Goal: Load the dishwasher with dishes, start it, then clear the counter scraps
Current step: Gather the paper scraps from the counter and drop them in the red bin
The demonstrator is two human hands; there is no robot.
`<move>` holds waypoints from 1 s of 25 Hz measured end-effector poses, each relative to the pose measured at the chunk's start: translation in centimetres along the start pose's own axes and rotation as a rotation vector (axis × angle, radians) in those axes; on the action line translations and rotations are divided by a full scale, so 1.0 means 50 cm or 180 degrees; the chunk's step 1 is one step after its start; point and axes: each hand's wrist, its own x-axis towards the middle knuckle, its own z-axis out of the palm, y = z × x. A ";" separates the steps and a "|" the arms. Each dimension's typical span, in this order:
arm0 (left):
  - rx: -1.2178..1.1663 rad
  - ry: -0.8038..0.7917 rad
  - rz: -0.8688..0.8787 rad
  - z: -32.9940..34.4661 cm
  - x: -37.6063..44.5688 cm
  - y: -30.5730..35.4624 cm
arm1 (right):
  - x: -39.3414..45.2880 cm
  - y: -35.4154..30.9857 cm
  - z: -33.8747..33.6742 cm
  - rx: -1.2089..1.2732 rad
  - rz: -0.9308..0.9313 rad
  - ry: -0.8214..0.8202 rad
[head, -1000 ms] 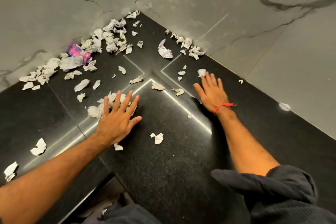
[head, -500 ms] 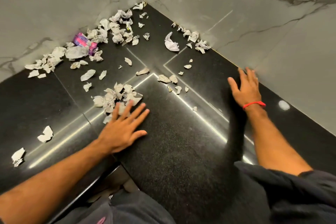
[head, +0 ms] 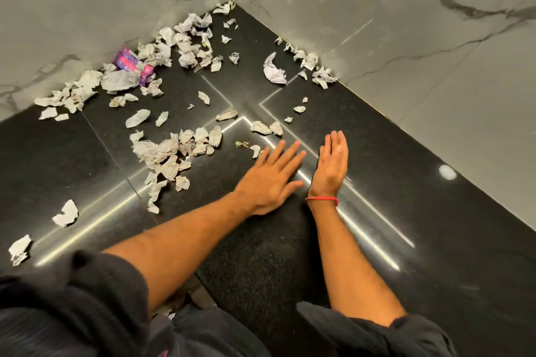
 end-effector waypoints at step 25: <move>0.0405 0.0179 -0.1334 -0.041 0.099 -0.180 | 0.106 0.009 0.032 -0.2397 -0.0970 0.0152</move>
